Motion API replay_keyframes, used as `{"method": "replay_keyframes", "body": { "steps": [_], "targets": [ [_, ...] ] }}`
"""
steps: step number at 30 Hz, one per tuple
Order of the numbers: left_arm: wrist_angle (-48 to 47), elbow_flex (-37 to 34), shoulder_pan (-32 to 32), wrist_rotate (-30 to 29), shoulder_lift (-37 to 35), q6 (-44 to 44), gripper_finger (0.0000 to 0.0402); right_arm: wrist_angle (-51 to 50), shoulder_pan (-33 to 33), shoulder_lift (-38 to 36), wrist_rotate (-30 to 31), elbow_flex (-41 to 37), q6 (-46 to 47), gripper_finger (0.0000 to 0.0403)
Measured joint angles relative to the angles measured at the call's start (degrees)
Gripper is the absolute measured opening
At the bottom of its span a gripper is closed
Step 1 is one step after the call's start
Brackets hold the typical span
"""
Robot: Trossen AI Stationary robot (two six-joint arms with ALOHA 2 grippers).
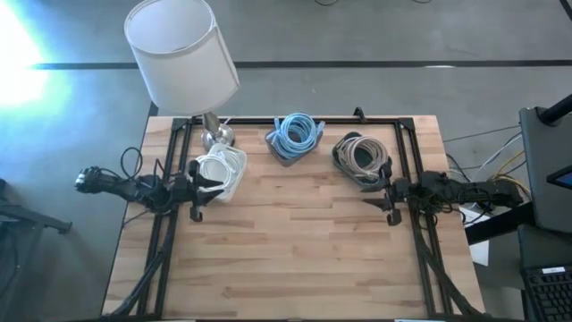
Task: Sort HDMI cables
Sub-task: Return to Home Position
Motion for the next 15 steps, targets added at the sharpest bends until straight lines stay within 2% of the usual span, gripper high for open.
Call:
{"method": "replay_keyframes", "body": {
  "steps": [15],
  "targets": [
    [-0.1, 0.0, 0.0, 0.0, 0.0, 0.0, 0.011, 0.1, 0.0, 2.9, 0.0, 0.0, -1.0, 0.0112]
  ]
}}
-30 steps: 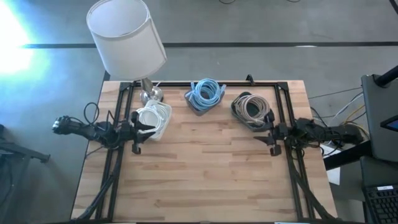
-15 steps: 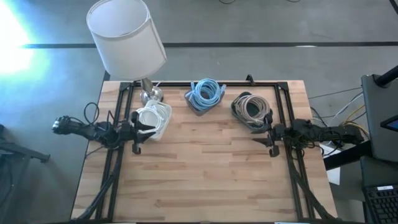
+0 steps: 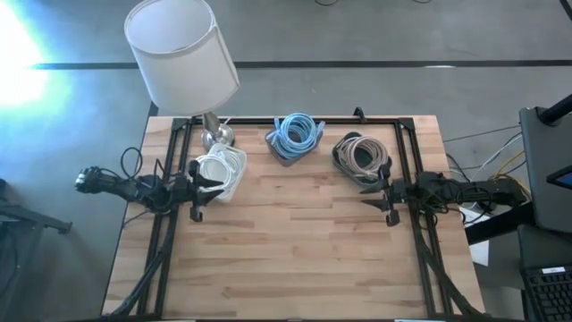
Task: Sort HDMI cables
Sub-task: Return to Home Position
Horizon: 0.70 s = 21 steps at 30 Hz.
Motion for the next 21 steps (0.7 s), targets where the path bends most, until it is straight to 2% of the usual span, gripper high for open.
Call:
{"method": "replay_keyframes", "body": {
  "steps": [21],
  "targets": [
    [0.0, 0.0, 0.0, 0.0, 0.0, 0.0, 0.011, 0.0, 0.0, 0.0, 0.0, 0.0, 0.1, 0.0098]
  ]
}}
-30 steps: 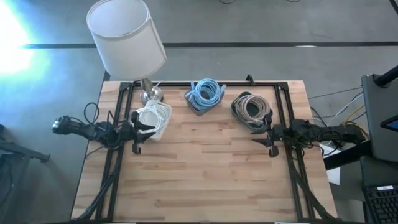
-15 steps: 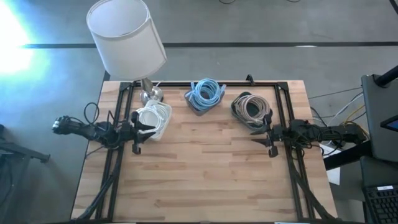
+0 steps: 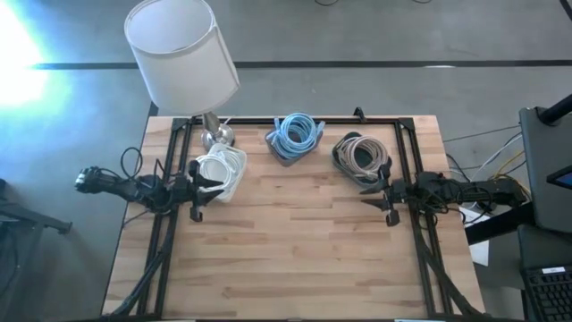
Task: Sort HDMI cables
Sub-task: Return to Home Position
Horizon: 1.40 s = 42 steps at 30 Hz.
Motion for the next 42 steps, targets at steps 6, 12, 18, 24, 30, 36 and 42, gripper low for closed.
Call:
{"method": "replay_keyframes", "body": {
  "steps": [6, 12, 18, 24, 30, 36, 42],
  "targets": [
    [0.0, 0.0, 0.0, 0.0, 0.0, 0.0, 0.011, 0.0, 0.0, 0.0, 0.0, 0.0, 0.0, 0.0106],
    [0.0, 0.0, 0.0, 0.0, 0.0, 0.0, 0.011, 0.0, 0.0, 0.0, 0.0, 0.0, 0.0, 0.0103],
    [0.0, 0.0, 0.0, 0.0, 0.0, 0.0, 0.011, 0.0, 0.0, 0.0, 0.0, 0.0, 0.0, 0.0092],
    [0.0, 0.0, 0.0, 0.0, 0.0, 0.0, 0.011, 0.0, 0.0, 0.0, 0.0, 0.0, 0.0, 0.0083],
    [0.0, 0.0, 0.0, 0.0, 0.0, 0.0, 0.011, 0.0, 0.0, 0.0, 0.0, 0.0, 0.0, 0.0085],
    [0.0, 0.0, 0.0, 0.0, 0.0, 0.0, 0.011, 0.0, 0.0, 0.0, 0.0, 0.0, 0.0, 0.0094],
    [0.0, 0.0, 0.0, 0.0, 0.0, 0.0, 0.011, 0.0, 0.0, 0.0, 0.0, 0.0, 0.0, 0.0099]
  ]
}}
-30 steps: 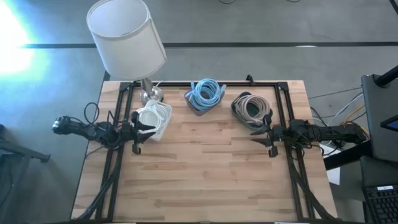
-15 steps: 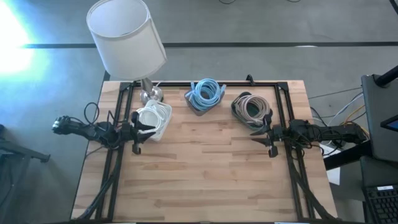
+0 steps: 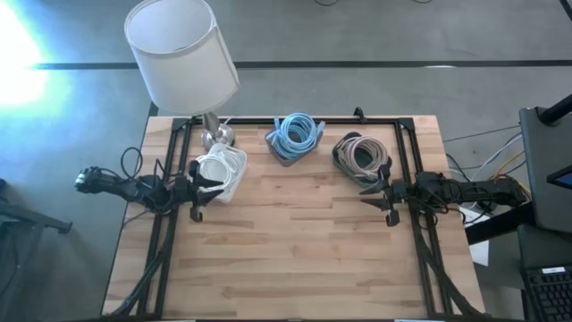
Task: Sort HDMI cables
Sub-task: Return to Home Position
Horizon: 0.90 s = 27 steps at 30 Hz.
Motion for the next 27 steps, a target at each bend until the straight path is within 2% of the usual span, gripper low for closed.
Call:
{"method": "replay_keyframes", "body": {
  "steps": [27],
  "targets": [
    [0.0, 0.0, 0.0, 0.0, 0.0, 0.0, 0.011, 0.0, 0.0, 0.0, 0.0, 0.0, 0.0, 0.0073]
  ]
}}
